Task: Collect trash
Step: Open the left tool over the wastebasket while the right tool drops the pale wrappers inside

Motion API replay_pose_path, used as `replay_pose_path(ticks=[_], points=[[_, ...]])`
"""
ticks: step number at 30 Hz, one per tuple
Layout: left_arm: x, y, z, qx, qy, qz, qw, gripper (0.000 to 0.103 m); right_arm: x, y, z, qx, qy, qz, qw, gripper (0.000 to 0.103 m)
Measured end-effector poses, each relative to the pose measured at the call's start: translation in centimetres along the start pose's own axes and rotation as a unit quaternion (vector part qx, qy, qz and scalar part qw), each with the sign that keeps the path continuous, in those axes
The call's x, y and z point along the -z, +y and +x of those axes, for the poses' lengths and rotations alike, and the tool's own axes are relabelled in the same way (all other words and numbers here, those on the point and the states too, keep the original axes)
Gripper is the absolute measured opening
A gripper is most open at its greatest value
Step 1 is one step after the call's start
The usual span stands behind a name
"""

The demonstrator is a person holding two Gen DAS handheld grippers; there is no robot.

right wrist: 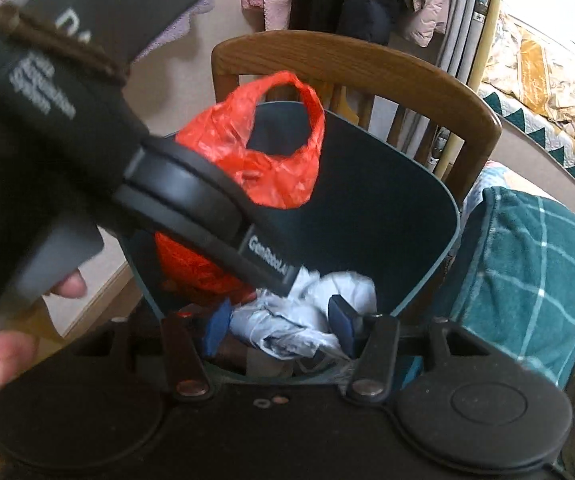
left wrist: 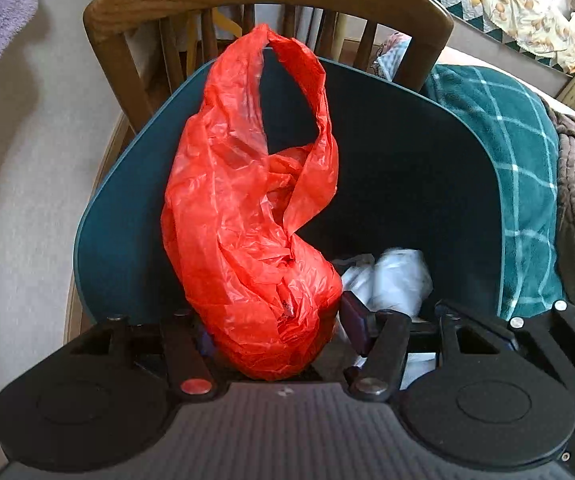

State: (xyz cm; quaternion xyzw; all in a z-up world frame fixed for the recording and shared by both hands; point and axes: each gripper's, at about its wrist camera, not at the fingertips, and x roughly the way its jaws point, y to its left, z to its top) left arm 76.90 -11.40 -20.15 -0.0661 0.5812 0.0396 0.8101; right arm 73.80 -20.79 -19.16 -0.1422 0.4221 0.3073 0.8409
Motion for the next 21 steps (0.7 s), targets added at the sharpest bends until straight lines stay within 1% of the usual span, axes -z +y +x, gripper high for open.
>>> replay_pose_path(ticks=[2,3,5,8,10,11,12,21], points=[[0.2,0.0,-0.4,-0.004,-0.011,-0.001,0.9999,0.068,0.0,0.1,-0.3,0.001,-0.003,-0.003,1.0,0.056],[0.3,0.0,-0.6,-0.001,-0.015,0.0,0.9999,0.069,0.0,0.1,-0.5,0.001,-0.005,-0.004,1.0,0.06],[0.5,0.1,-1.2,0.004,-0.023,-0.004,0.9997,0.077,0.1,0.1,-1.1,0.0,-0.015,-0.003,1.0,0.063],[0.9,0.1,-2.1,0.004,-0.031,-0.002,0.9995,0.077,0.3,0.0,-2.1,-0.007,-0.024,0.002,1.0,0.064],[1.3,0.0,-2.7,0.004,-0.034,0.001,0.9994,0.078,0.5,0.1,-2.8,-0.009,-0.029,0.001,1.0,0.07],[1.5,0.2,-3.1,0.005,-0.036,0.002,0.9993,0.078,0.6,0.1,-3.1,-0.009,-0.031,0.001,0.999,0.071],[1.6,0.1,-3.4,0.015,-0.046,0.008,0.9988,0.078,0.7,0.1,-3.5,-0.012,-0.034,0.001,0.999,0.072],[3.7,0.7,-7.8,0.013,-0.081,0.0,0.9966,0.078,2.1,-0.2,-7.4,-0.027,-0.054,0.007,0.998,0.079]])
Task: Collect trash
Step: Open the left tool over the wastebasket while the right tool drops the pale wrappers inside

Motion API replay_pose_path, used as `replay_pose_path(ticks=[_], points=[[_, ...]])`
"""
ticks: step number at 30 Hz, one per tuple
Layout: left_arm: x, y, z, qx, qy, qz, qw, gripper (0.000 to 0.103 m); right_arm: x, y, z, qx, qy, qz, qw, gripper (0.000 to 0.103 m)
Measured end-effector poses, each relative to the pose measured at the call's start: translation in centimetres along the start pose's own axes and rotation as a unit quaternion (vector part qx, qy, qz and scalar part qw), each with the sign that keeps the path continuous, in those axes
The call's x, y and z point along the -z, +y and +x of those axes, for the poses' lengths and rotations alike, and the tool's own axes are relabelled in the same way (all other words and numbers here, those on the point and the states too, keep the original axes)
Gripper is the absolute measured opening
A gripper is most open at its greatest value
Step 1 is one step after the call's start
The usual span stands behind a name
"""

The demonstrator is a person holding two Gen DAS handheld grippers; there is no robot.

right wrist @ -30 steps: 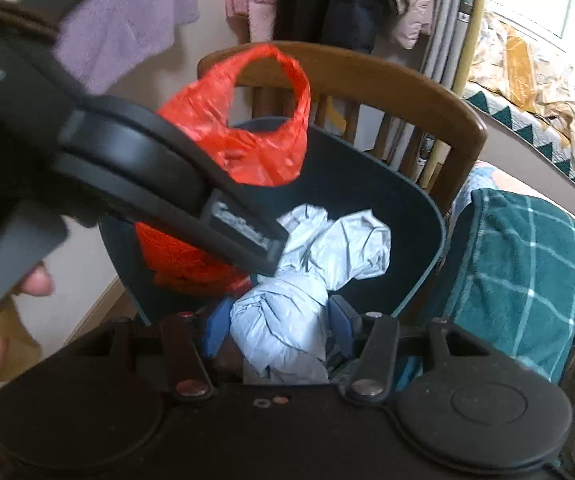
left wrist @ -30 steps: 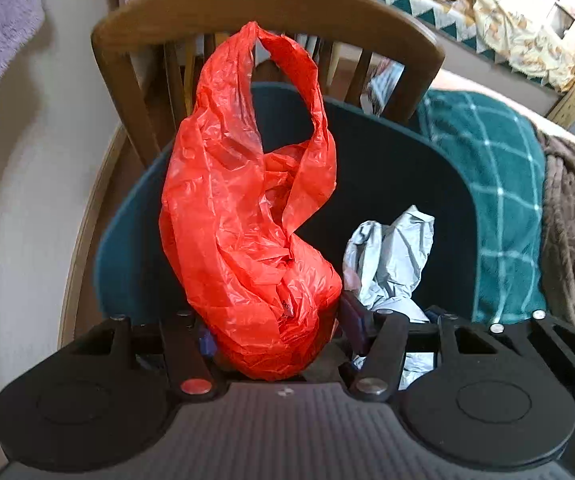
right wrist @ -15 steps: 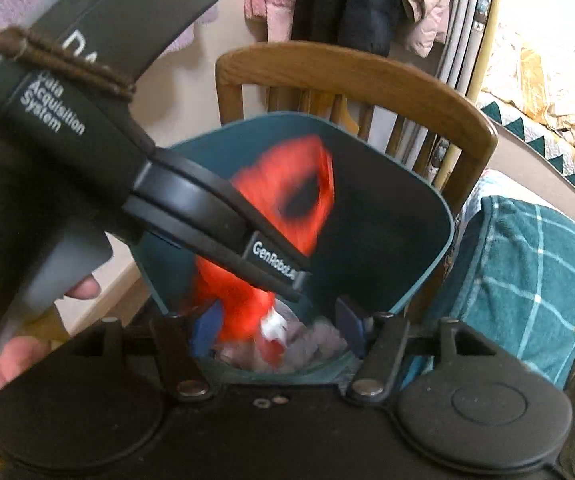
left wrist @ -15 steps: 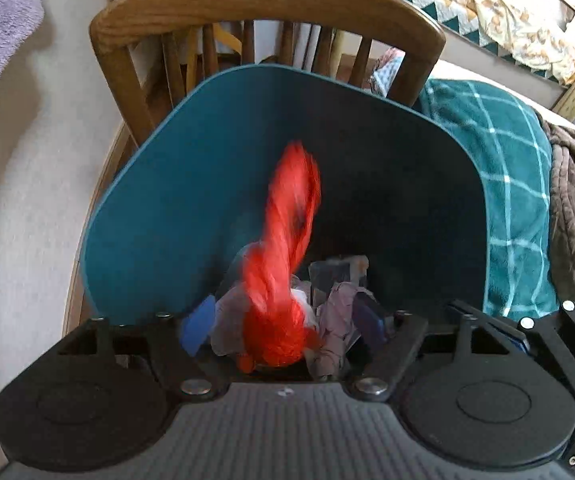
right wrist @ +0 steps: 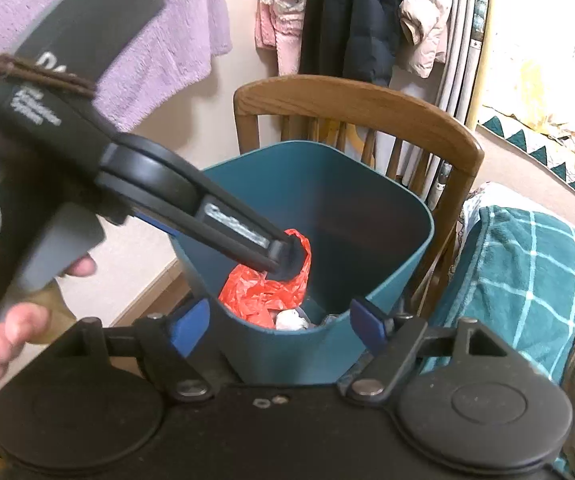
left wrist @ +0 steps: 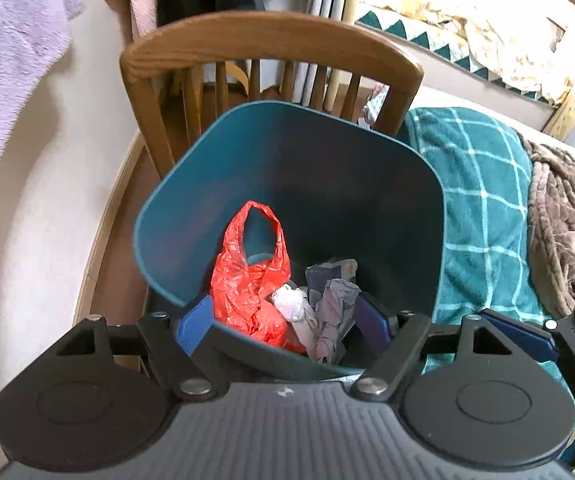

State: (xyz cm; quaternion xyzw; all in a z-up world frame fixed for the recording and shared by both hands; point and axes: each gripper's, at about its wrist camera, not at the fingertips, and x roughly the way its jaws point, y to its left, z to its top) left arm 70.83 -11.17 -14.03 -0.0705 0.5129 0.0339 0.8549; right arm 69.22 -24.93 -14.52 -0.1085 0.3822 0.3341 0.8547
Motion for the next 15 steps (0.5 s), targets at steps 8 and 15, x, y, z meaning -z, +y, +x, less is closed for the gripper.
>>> replay_pose_path(ticks=[8,15], points=[[2.2,0.8,-5.0,0.005,-0.041,0.007,0.9991,0.078,0.7,0.7,-3.5,-0.01,-0.014,0.002,1.0,0.086],[5.0,2.8,-8.8,0.008,-0.067,0.016,0.9976,0.08,1.3,2.4,-6.5,-0.024,-0.031,0.019,0.999,0.091]])
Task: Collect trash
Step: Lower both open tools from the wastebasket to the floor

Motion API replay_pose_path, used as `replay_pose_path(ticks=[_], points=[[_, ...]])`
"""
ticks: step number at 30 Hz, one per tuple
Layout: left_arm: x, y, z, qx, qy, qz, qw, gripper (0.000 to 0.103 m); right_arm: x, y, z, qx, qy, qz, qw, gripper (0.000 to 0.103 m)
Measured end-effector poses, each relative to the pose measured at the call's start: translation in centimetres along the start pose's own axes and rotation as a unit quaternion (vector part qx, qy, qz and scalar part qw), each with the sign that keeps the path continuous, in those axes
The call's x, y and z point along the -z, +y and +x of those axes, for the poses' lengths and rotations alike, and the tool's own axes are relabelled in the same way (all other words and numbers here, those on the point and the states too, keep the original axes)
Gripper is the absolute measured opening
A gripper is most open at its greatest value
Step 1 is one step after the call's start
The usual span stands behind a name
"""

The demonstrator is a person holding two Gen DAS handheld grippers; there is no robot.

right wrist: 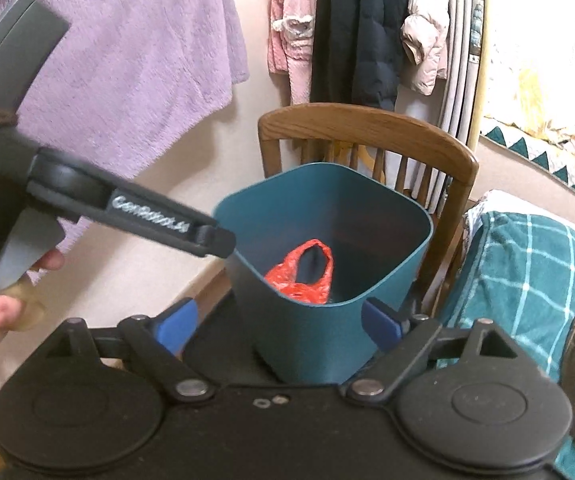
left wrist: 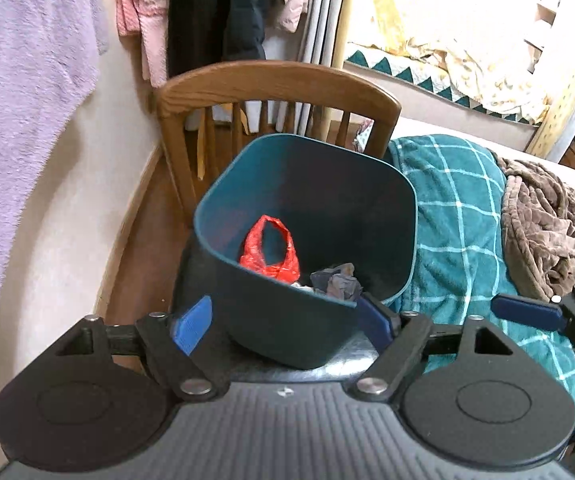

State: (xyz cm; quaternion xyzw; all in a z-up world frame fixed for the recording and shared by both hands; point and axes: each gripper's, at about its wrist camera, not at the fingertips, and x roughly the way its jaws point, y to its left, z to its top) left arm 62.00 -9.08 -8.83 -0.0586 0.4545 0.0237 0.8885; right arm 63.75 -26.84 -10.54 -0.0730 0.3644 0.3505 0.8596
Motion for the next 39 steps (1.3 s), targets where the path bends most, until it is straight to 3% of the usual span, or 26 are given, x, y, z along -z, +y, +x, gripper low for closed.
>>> replay_pose_path(ticks=[6,12,15,17,25,34,39], points=[[2.8,3.0,-2.4,-0.004,-0.029,0.01,0.9995,0.081,1.2,2.4,-1.3,0.002,-0.019,-0.008,1.0,0.094],[6.5,7.6,-2.8,0.003,-0.044,0.006,0.999,0.082,4.0,4.9,-1.0,0.011,-0.037,0.02,0.999,0.103],[8.5,10.1,-1.9,0.008,-0.046,0.004,0.9989,0.088,6.3,6.4,0.2,0.01,-0.037,0.033,0.999,0.103],[9.9,11.8,-0.9,0.017,-0.041,-0.001,0.999,0.1,8.0,7.0,1.3,0.012,-0.026,0.046,0.999,0.103],[16.7,17.3,6.5,0.031,0.005,-0.038,0.9988,0.102,16.5,8.3,7.0,0.057,0.031,0.099,0.993,0.103],[26.1,21.2,17.8,-0.024,0.054,-0.085,0.9946,0.102,27.6,7.6,16.5,0.09,0.099,0.133,0.982,0.103],[32.0,23.7,24.6,-0.044,0.087,-0.123,0.9876,0.102,33.7,6.6,23.7,0.103,0.131,0.152,0.974,0.1]])
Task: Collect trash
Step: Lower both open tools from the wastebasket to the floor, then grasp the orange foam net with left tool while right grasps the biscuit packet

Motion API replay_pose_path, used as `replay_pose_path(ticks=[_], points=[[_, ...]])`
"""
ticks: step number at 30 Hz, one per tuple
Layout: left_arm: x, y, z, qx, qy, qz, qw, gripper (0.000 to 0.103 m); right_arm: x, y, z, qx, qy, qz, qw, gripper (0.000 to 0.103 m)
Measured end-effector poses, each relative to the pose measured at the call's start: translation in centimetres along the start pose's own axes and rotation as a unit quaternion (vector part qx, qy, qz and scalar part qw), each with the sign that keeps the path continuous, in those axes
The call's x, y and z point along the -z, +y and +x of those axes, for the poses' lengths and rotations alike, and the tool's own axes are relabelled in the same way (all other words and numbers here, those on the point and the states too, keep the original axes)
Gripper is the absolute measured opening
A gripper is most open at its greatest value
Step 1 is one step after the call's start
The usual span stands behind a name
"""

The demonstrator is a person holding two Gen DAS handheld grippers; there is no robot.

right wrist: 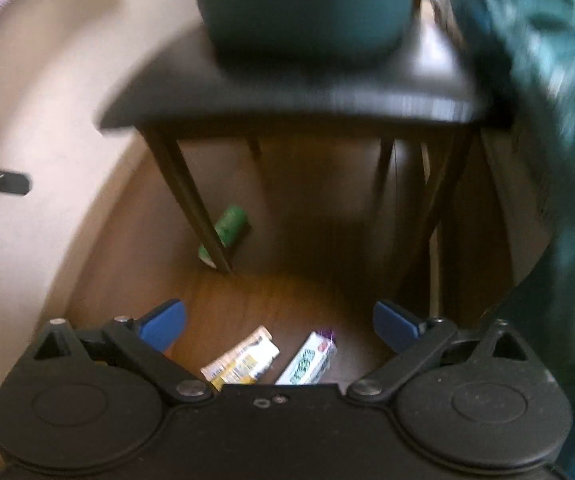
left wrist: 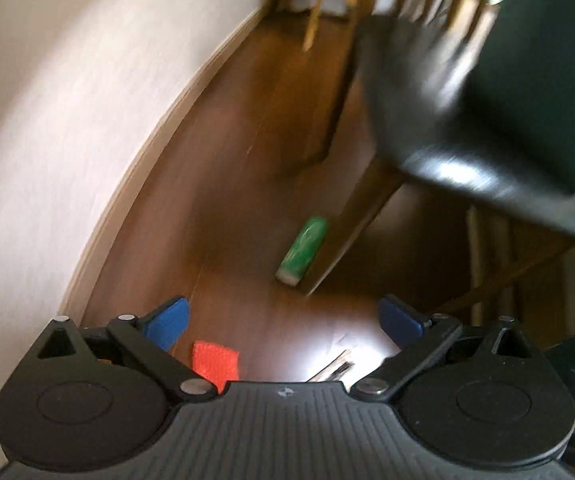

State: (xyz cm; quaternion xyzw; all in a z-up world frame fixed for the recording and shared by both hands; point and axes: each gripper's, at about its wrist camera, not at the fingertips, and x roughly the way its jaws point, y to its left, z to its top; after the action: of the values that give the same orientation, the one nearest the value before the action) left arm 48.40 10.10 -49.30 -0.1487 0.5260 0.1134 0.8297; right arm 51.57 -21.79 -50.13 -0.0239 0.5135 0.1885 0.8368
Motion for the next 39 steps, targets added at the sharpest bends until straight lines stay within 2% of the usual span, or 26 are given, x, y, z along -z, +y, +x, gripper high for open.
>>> replay_pose_path(ticks=[5,9,15,22,26,32,36,37,38,39], points=[[3.8,2.5,8.2,-0.03,0.034,-0.008,0.9989,0.102,3.3,-1.3,8.8,0.011,0.037,0.039,0.998,0.097],[6.2,3.4,13.9,-0.052,0.047,0.012,0.9974,0.102,5.7,-1.7,15.0,0.017,0.07,0.027,0.997,0.093],[10.2,6.0,21.7,-0.062,0.089,0.017,0.994,0.101,9.5,-2.1,22.0,0.029,0.118,0.006,0.993,0.092],[13.4,8.0,28.6,-0.074,0.13,0.036,0.9882,0.101,11.8,-3.1,27.7,0.044,0.164,0.058,0.984,0.087],[15.0,9.2,31.5,-0.08,0.149,0.057,0.9839,0.101,12.4,-2.7,29.8,0.047,0.187,0.069,0.979,0.087],[16.3,10.6,33.3,-0.054,0.153,0.045,0.9857,0.101,13.5,-2.7,33.0,0.045,0.21,0.084,0.973,0.087],[16.2,11.1,33.8,-0.043,0.149,0.046,0.9868,0.1,13.9,-3.2,33.9,0.045,0.213,0.11,0.97,0.078],[16.1,11.3,33.9,-0.042,0.146,0.046,0.9873,0.095,14.0,-3.4,34.0,0.043,0.215,0.116,0.969,0.077],[16.1,11.4,33.8,-0.04,0.143,0.045,0.9878,0.086,14.1,-3.5,34.1,0.042,0.215,0.121,0.968,0.076],[16.1,11.5,33.7,-0.037,0.143,0.043,0.988,0.08,14.2,-3.6,34.1,0.042,0.216,0.125,0.967,0.071]])
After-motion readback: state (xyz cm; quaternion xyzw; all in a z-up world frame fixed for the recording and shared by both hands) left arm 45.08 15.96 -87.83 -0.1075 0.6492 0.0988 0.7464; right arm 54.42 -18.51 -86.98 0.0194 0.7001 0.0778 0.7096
